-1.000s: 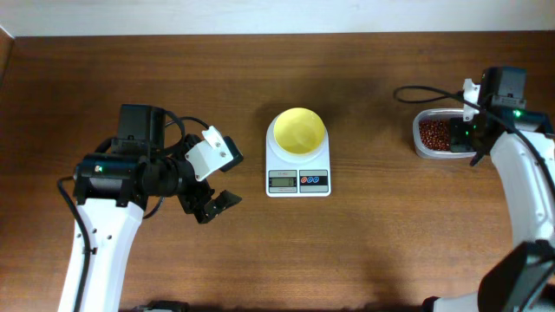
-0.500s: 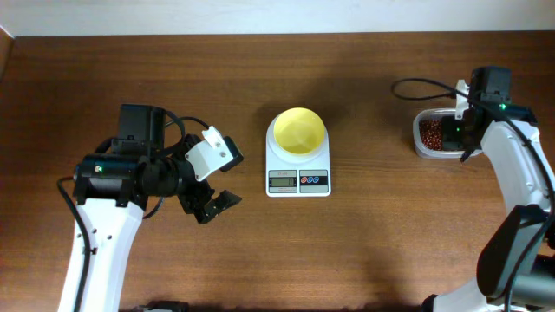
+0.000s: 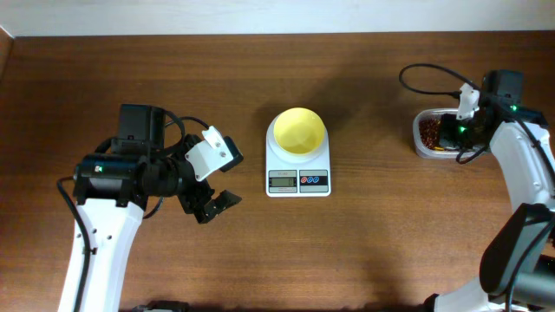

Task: Scoop item into bowl and weigh 50g on scale
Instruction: 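Dip the yellow scoop into the red beans and lift it filled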

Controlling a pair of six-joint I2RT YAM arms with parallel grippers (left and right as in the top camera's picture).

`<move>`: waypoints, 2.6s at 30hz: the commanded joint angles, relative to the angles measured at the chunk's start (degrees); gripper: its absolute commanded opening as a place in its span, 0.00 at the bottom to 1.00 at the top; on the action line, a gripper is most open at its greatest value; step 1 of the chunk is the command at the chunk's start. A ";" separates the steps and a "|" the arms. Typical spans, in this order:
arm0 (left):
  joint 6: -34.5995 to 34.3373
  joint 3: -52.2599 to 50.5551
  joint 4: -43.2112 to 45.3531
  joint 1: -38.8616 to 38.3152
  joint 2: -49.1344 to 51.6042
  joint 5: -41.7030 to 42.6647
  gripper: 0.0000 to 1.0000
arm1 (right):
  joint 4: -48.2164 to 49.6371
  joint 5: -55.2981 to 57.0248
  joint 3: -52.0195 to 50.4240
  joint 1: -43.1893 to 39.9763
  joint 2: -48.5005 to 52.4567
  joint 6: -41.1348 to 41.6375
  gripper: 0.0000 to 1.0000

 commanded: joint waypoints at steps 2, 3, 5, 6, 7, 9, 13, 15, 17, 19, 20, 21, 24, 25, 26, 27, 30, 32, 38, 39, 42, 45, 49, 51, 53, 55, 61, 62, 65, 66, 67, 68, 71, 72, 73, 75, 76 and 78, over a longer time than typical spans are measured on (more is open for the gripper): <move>1.11 0.79 0.07 0.15 -0.92 0.22 0.99 | -1.03 -6.10 1.07 -2.78 0.63 4.33 0.04; 1.11 0.79 0.07 0.15 -0.92 0.22 0.99 | -1.09 -7.02 1.07 -3.41 0.63 4.35 0.04; 1.11 0.79 0.07 0.15 -0.92 0.22 0.99 | -1.05 -9.35 1.05 -4.50 0.63 4.35 0.04; 1.11 0.79 0.07 0.15 -0.92 0.22 0.99 | -1.05 -10.29 1.05 -4.85 0.63 4.39 0.04; 1.11 0.79 0.07 0.15 -0.92 0.22 0.99 | -1.05 -11.15 1.05 -5.18 0.63 4.87 0.04; 1.11 0.79 0.07 0.15 -0.92 0.22 0.99 | -1.03 -11.74 0.83 -5.92 0.63 6.95 0.04; 1.11 0.79 0.07 0.15 -0.92 0.22 0.99 | -0.85 -11.96 -0.57 -7.08 0.74 8.22 0.04; 1.11 0.79 0.07 0.15 -0.92 0.22 0.99 | -0.28 -12.79 -0.90 -7.13 1.53 8.22 0.04; 1.11 0.79 0.07 0.15 -0.92 0.22 0.99 | 0.07 -14.93 -0.90 -7.13 3.30 8.22 0.04; 1.11 0.79 0.07 0.15 -0.92 0.22 0.99 | 0.04 -17.09 -0.90 -7.13 5.35 8.20 0.04; 1.11 0.79 0.07 0.15 -0.92 0.22 0.99 | 0.04 -17.94 -0.90 -7.13 6.27 8.17 0.04; 1.11 0.79 0.07 0.15 -0.92 0.22 0.99 | 0.00 -18.38 -0.90 -7.13 6.69 8.20 0.04; 1.11 0.79 0.07 0.15 -0.92 0.22 0.99 | -0.46 -18.36 -0.90 -7.15 6.84 8.17 0.04; 1.11 0.79 0.09 0.15 -0.94 0.22 0.99 | -1.03 -18.36 -0.87 -7.15 6.82 8.20 0.04; 1.11 0.79 0.07 0.15 -0.92 0.22 0.99 | -1.68 -18.38 -0.87 -7.15 6.82 8.20 0.04; 1.11 0.79 0.07 0.15 -0.92 0.22 0.99 | -2.40 -18.38 -0.90 -7.15 6.84 8.17 0.04; 1.11 0.79 0.07 0.15 -0.92 0.22 0.99 | -3.19 -18.80 -0.87 -7.17 6.82 8.20 0.04; 1.11 0.79 0.07 0.15 -0.92 0.22 0.99 | -3.17 -18.73 -0.90 -7.26 6.95 8.17 0.04; 1.11 0.79 0.07 0.15 -0.92 0.22 0.99 | -2.03 -19.69 -0.90 -7.52 8.98 8.20 0.04; 1.11 0.79 0.07 0.15 -0.92 0.22 0.99 | -2.10 -19.89 -0.90 -7.52 8.98 8.20 0.04; 1.11 0.79 0.07 0.15 -0.92 0.22 0.99 | -2.62 -20.02 -0.90 -7.58 8.98 8.15 0.04; 1.11 0.79 0.09 0.15 -0.92 0.22 0.99 | -3.32 -21.66 -0.87 -9.22 8.98 8.15 0.04; 1.11 0.79 0.09 0.15 -0.92 0.22 0.99 | -3.15 -27.15 -0.87 -13.42 8.98 7.91 0.04; 1.11 0.79 0.07 0.15 -0.92 0.22 0.99 | -3.19 -29.07 -0.87 -15.13 8.98 7.87 0.04; 1.11 0.79 0.07 0.15 -0.92 0.22 0.99 | -3.15 -30.05 -0.90 -15.76 8.98 7.50 0.04; 1.11 0.79 0.07 0.15 -0.92 0.22 0.99 | -3.15 -31.28 -0.90 -16.28 8.98 6.64 0.04; 1.11 0.79 0.09 0.15 -0.92 0.22 0.99 | -3.19 -35.08 -0.87 -18.38 8.98 4.90 0.04; 1.11 0.79 0.07 0.15 -0.92 0.22 0.99 | -3.15 -36.09 -0.90 -18.75 8.98 4.90 0.04; 1.11 0.79 0.07 0.15 -0.92 0.22 0.99 | -2.95 -37.38 -0.87 -19.89 8.98 4.90 0.04; 1.11 0.79 0.07 0.15 -0.92 0.22 0.99 | -2.97 -37.79 -0.90 -20.13 8.98 4.90 0.04; 1.11 0.79 0.07 0.15 -0.92 0.22 0.99 | -2.95 -38.64 -0.87 -20.52 8.98 4.90 0.04; 1.11 0.79 0.07 0.15 -0.92 0.22 0.99 | -2.95 -39.71 -0.87 -20.85 8.98 4.70 0.04; 1.11 0.79 0.07 0.15 -0.92 0.22 0.99 | -2.99 -42.80 -0.87 -21.75 8.98 2.36 0.04; 1.11 0.79 0.09 0.15 -0.92 0.22 0.99 | -3.13 -42.77 -0.87 -22.10 8.98 2.34 0.04; 1.11 0.79 0.07 0.15 -0.92 0.20 0.99 | -3.23 -42.77 -0.87 -22.21 8.98 2.34 0.04; 1.11 0.79 0.09 0.15 -0.92 0.22 0.99 | -3.23 -42.80 -0.87 -22.45 8.98 2.34 0.04; 1.11 0.79 0.07 0.15 -0.92 0.22 0.99 | -3.23 -42.80 -0.87 -22.53 8.98 2.34 0.04; 1.11 0.79 0.09 0.15 -0.92 0.22 0.99 | -3.21 -42.80 -0.87 -22.56 8.98 2.34 0.04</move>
